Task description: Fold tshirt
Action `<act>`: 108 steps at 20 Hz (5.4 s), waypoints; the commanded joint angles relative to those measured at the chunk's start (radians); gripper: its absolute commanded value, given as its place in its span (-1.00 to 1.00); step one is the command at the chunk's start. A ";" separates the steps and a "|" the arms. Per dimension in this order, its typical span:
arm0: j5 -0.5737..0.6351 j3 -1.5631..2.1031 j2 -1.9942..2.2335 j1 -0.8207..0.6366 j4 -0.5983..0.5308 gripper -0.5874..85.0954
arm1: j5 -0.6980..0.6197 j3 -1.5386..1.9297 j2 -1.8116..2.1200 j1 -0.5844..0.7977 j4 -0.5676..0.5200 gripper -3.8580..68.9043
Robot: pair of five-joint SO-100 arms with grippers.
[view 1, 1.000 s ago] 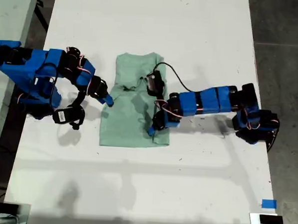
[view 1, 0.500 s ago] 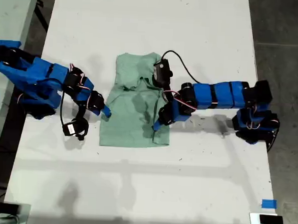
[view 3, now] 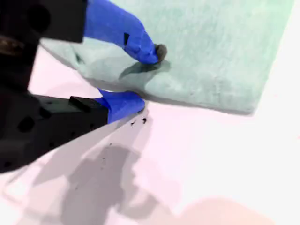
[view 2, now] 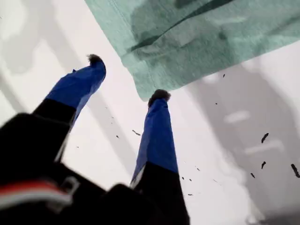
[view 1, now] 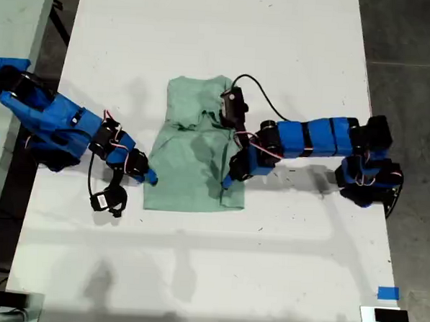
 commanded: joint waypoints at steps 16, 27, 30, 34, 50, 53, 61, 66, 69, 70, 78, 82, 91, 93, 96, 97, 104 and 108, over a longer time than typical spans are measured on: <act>-0.069 -0.230 0.454 -0.066 0.575 -0.98 | 0.031 0.005 0.058 -0.026 -0.038 -0.27; 0.114 -0.469 -0.103 -0.130 0.212 -0.98 | 0.037 0.005 0.054 -0.038 -0.057 -0.27; 0.202 -0.611 -0.336 -0.156 0.181 -0.75 | 0.044 0.005 0.052 -0.046 -0.057 -0.27; 0.225 -0.721 -0.502 -0.175 0.305 -0.49 | 0.057 0.008 0.051 -0.057 -0.057 -0.27; 0.087 -0.770 0.002 0.032 0.828 -0.44 | 0.057 -0.135 0.031 -0.069 -0.044 -0.20; 0.054 -0.565 0.172 0.058 0.687 -0.42 | 0.066 -0.163 0.000 -0.077 -0.094 -0.08; 0.008 -0.331 0.132 0.104 0.373 -0.45 | 0.095 -0.229 -0.179 -0.086 -0.216 -0.07; 0.017 -0.325 -0.043 0.115 0.270 -0.44 | 0.117 -0.242 -0.288 -0.092 -0.299 -0.08; 0.011 -0.325 -0.132 0.129 0.282 -0.44 | 0.124 -0.268 -0.359 -0.095 -0.328 -0.08; 0.014 -0.319 -0.156 0.132 0.278 -0.43 | 0.126 -0.282 -0.382 -0.097 -0.336 -0.08; 0.213 -0.511 -0.479 0.074 0.313 -0.51 | 0.130 -0.302 -0.486 -0.137 -0.367 -0.32; 0.229 -0.611 -0.503 0.072 0.380 -0.98 | 0.127 -0.302 -0.479 -0.175 -0.351 -0.89; 0.319 -1.615 -0.857 0.195 0.807 -0.98 | 0.060 -0.261 -0.153 -0.259 -0.061 -0.89; 0.314 -1.612 -0.764 0.199 0.772 -0.98 | 0.063 -0.241 -0.055 -0.278 -0.018 -0.89; 0.281 -1.575 -0.670 0.198 0.758 -0.98 | 0.061 -0.229 -0.017 -0.276 -0.023 -0.89; 0.267 -1.574 -0.661 0.192 0.762 -0.98 | 0.058 -0.213 -0.017 -0.259 -0.037 -0.89; 0.356 -1.347 -0.457 -0.075 0.825 -0.98 | -0.075 -0.133 0.015 0.014 -0.069 -0.89; 0.555 -1.212 -0.390 -0.356 0.749 -0.98 | -0.199 -0.106 0.005 0.236 -0.144 -0.89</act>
